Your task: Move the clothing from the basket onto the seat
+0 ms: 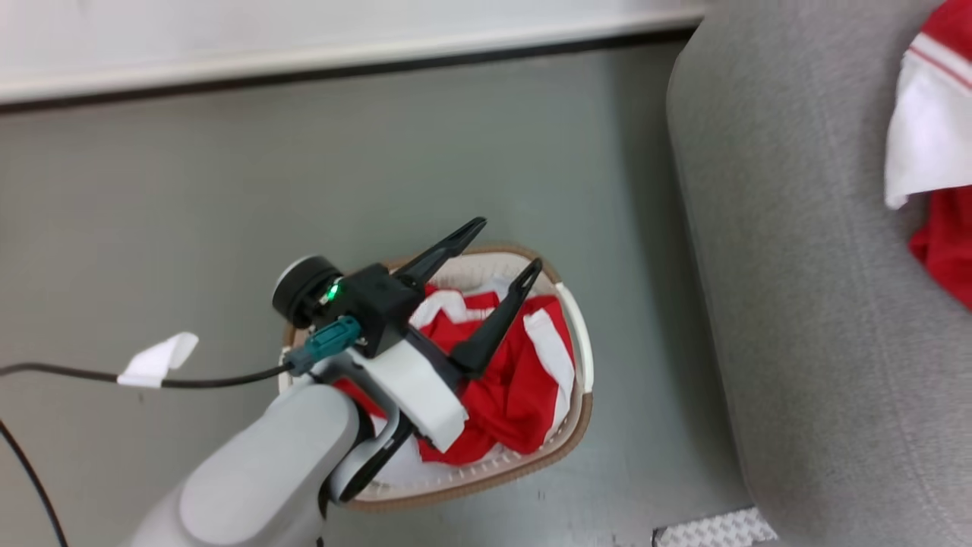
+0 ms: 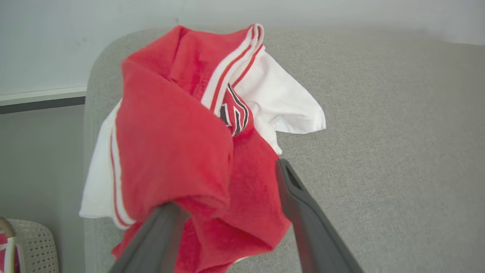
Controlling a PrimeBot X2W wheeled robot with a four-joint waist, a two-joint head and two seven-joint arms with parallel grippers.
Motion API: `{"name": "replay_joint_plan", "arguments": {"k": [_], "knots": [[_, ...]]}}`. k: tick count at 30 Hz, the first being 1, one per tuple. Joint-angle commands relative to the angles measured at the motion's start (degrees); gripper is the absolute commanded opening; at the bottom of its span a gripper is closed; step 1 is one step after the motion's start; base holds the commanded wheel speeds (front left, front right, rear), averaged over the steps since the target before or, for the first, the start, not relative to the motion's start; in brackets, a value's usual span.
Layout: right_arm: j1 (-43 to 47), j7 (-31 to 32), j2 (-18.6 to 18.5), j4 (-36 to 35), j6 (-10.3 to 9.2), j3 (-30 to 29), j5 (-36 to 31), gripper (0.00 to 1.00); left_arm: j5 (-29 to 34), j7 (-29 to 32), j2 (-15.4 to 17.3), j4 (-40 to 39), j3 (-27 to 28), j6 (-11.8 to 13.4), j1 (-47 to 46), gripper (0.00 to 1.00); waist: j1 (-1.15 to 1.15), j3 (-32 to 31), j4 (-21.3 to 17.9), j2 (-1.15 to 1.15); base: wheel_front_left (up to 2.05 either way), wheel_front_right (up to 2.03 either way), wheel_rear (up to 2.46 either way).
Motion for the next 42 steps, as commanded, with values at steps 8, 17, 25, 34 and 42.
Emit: {"name": "replay_joint_plan", "arguments": {"k": [8, 17, 25, 34, 42], "knots": [[5.2, 3.1, -5.0, -5.4, -0.15, 5.7, 3.4, 1.00, -3.3, -3.7, -0.3, 3.5, 2.0, 1.5, 5.1, 1.00, 0.00, -10.6, -0.1, 0.00, 0.00, 0.00, 0.00], [9.4, -3.7, -9.2, -15.1, -0.15, 7.9, 5.2, 1.00, -6.5, -6.0, 0.1, 5.4, 5.1, 3.4, 11.1, 1.00, 0.00, -20.2, 2.4, 0.00, 0.00, 0.00, 0.00], [14.9, -15.4, -7.6, -21.5, -0.15, 7.1, 3.3, 1.00, -8.8, -6.9, 1.4, 5.6, 10.2, 6.3, 16.9, 1.00, 0.00, -27.1, 6.1, 0.00, 0.00, 0.00, 0.00], [24.1, -28.3, 0.4, -25.9, -0.15, 4.4, -2.2, 1.00, -9.8, -6.9, 2.8, 3.5, 19.2, 8.7, 25.4, 1.00, 0.00, -31.0, 8.6, 0.00, 0.00, 0.00, 0.00], [35.7, -32.7, 11.0, -29.0, -0.15, -3.4, -7.4, 1.00, -7.2, -6.9, 0.8, 1.7, 26.8, 9.6, 32.4, 1.00, 0.00, -32.1, 9.5, 0.00, 0.00, 0.00, 0.00]]}}
